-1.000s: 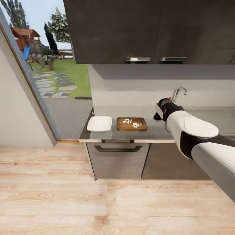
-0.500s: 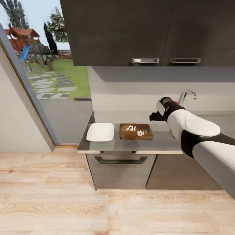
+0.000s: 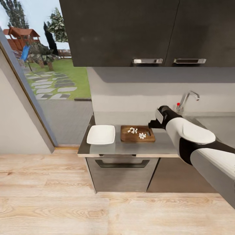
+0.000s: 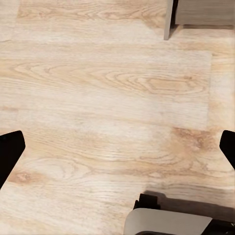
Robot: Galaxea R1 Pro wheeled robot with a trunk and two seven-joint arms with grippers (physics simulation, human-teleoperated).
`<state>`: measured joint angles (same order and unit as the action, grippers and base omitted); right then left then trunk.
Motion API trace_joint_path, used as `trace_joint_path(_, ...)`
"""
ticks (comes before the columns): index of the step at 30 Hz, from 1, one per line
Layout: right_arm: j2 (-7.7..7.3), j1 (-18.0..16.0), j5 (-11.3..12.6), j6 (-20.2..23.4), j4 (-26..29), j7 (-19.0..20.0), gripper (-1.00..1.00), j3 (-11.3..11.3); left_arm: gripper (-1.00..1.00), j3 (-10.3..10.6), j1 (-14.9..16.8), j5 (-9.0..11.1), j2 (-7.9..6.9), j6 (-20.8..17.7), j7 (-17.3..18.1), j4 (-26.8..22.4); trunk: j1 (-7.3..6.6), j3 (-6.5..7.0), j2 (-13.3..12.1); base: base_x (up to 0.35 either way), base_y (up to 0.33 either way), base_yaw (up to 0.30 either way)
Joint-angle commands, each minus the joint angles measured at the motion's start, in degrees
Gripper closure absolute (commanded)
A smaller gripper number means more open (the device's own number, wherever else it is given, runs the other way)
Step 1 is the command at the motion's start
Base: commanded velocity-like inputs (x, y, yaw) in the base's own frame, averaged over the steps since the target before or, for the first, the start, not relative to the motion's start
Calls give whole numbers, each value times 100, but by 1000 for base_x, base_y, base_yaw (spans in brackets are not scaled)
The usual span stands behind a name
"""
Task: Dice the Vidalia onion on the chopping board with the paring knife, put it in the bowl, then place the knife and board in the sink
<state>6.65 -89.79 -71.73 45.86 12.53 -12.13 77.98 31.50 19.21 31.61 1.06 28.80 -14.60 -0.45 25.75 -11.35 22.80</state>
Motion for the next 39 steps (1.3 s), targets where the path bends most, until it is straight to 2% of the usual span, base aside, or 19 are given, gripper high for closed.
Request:
trace_joint_path(1, -4, 21, 27, 4, 9, -35, -100, 24, -100, 49, 4, 21, 1, 11, -34, 1, 3, -12, 12, 1, 0, 0)
trace_joint_path(10, -234, 378, 25, -13, 8, 17, -100, 24, -100, 49, 4, 21, 2, 11, -34, 1, 3, -12, 12, 0, 0, 0)
trace_joint_path(15, -349, 407, 2, -15, 13, 379, -100, 22, -100, 49, 4, 21, 2, 3, -34, 1, 3, -12, 12, 39, 0, 0)
trace_joint_path(25, -364, 409, -8, -15, 1, 470, -100, -1, -100, 49, 4, 21, 8, 3, -34, 1, 3, -12, 12, 198, 0, 0)
trace_joint_path(29, -366, 410, -8, -7, -1, 754, -100, -4, -100, 49, 4, 21, 8, 3, -34, 1, 3, -12, 12, 103, 0, 0)
trace_joint_path(39, -355, 410, -8, -6, -4, 814, -100, -27, -100, 49, 4, 21, 8, 3, -34, 1, 3, -12, 12, 162, 0, 0)
